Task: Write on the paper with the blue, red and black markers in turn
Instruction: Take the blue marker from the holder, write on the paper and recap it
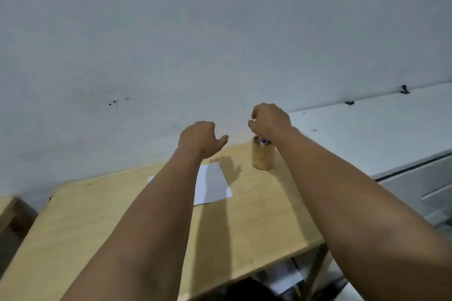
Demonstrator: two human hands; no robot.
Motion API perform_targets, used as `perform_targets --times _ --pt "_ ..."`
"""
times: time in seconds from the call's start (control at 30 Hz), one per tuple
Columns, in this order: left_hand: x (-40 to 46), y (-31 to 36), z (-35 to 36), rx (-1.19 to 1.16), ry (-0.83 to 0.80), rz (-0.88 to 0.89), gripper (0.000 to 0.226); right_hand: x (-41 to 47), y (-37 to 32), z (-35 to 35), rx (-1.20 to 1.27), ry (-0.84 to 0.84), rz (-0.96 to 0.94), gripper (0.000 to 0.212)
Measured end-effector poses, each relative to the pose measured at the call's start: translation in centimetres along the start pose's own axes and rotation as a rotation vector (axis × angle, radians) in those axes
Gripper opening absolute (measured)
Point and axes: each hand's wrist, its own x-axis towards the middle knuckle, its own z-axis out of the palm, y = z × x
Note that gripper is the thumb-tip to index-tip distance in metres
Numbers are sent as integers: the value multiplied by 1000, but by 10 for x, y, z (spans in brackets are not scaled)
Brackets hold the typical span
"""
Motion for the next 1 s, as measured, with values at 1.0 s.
perform_targets --times 1.0 --pt "49 83 137 -793 -260 -133 88 21 51 18 370 60 253 33"
